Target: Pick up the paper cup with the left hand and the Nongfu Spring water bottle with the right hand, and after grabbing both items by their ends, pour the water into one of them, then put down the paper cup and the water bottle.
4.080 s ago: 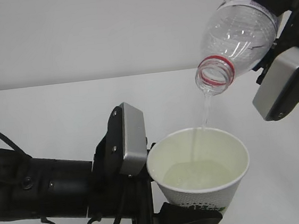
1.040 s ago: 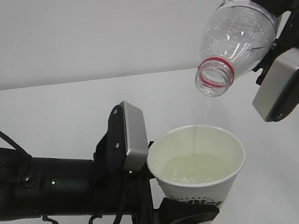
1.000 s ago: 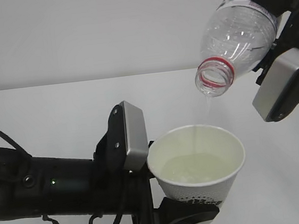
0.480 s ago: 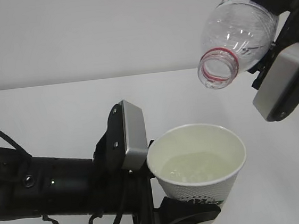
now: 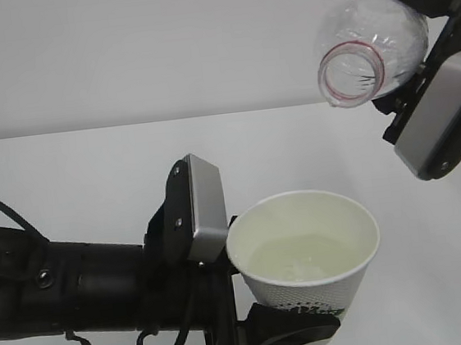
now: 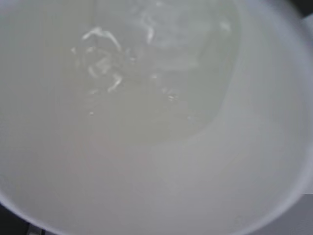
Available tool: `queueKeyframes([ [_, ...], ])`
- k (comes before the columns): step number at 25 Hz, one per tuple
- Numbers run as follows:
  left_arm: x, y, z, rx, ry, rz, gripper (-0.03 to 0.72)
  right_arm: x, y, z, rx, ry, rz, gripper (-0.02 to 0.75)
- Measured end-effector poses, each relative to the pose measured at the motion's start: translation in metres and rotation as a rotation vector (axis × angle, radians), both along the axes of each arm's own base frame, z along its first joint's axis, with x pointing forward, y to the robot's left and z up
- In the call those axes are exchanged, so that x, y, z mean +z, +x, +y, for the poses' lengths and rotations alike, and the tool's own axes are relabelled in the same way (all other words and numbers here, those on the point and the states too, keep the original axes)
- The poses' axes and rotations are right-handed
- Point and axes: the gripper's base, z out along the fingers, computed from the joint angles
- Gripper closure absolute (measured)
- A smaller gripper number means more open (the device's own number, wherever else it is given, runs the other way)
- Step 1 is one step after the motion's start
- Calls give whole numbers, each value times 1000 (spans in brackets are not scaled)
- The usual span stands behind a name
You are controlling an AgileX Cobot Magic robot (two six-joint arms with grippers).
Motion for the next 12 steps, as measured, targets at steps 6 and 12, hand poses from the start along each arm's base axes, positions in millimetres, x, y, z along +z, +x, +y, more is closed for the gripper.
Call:
queueKeyframes([
  [6,-1,0,0,0,2,2,192,0,0,0,17,46,41,280],
  [12,-1,0,0,0,2,2,192,0,0,0,30,96,83,280],
])
